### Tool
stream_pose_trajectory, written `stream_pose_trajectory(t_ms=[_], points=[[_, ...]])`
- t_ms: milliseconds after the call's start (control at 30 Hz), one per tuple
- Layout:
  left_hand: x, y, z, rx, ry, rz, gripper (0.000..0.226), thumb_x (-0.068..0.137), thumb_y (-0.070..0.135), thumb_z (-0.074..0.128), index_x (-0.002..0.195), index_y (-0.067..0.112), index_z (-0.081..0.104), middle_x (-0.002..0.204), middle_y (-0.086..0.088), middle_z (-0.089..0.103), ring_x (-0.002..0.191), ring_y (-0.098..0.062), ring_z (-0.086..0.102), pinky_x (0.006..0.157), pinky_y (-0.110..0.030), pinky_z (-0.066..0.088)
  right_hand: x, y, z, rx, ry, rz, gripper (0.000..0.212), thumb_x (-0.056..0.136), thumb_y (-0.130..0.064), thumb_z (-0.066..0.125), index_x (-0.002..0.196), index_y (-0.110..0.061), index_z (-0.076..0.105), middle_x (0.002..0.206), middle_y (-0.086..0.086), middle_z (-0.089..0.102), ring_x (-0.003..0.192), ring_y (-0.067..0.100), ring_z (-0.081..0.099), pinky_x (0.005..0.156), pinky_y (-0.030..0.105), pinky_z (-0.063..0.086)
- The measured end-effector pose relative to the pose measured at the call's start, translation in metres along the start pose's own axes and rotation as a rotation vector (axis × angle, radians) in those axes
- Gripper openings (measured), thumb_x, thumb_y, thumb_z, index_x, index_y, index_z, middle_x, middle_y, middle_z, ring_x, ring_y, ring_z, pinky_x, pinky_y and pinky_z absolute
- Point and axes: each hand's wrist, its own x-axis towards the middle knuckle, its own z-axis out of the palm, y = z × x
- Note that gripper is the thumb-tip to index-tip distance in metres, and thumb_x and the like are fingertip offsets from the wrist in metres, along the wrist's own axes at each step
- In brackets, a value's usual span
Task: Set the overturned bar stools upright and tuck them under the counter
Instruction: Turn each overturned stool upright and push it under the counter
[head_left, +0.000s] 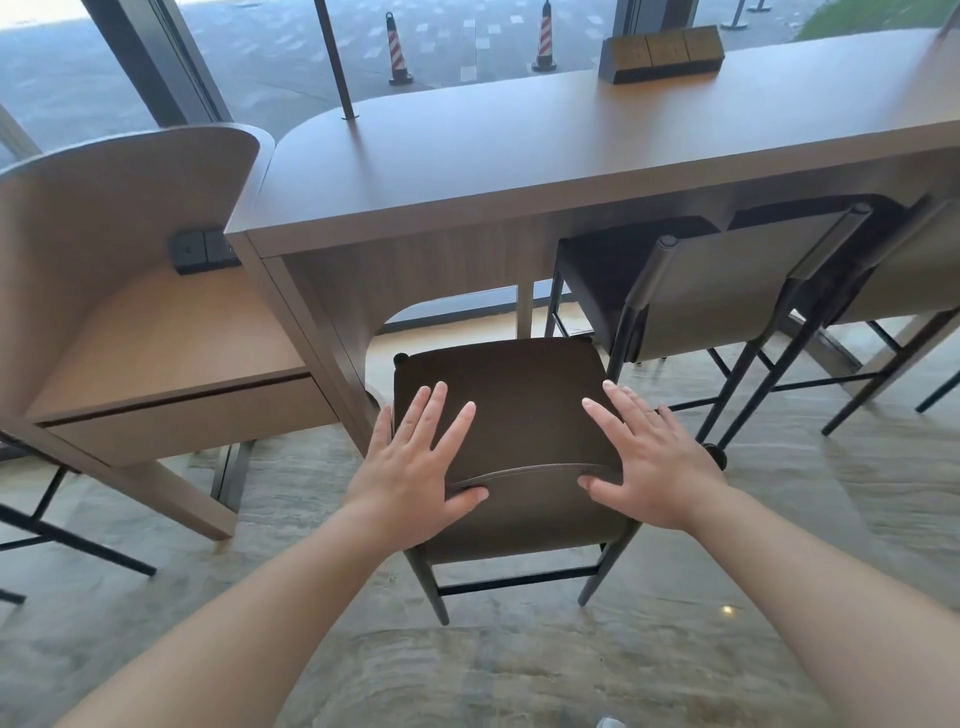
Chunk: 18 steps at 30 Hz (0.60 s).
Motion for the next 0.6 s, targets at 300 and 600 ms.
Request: stream_pose_trajectory(t_ms=[300,600], points=[[0.022,-0.021,0.000,0.018,-0.035,0.017,0.095,0.078,0.088,0.013,0.151,0.038,-0.022,0.164,-0.003,-0.016,0.152,-0.023,-0.014,0.122,-0.053,0.000,0.011,-0.008,0.010,0.019,0.035,-0.002,0.089,0.078,-0.080,0.025,0.150,-0.044,-0.012,0.164,-0.009,-0.015,0.150,0.013,-0.013,0.119,0.043,-0.002],[0.021,-0.048,0.014,0.050,0.051,-0.002,0.099,0.079,0.088,0.024,0.157,0.029,0.009,0.165,-0.011,0.009,0.153,-0.027,0.007,0.120,-0.054,0.011,0.022,-0.029,0.012,0.021,0.003,-0.024,0.087,0.078,-0.074,0.026,0.150,-0.043,-0.011,0.164,-0.009,-0.015,0.150,0.012,-0.014,0.121,0.044,-0.001]])
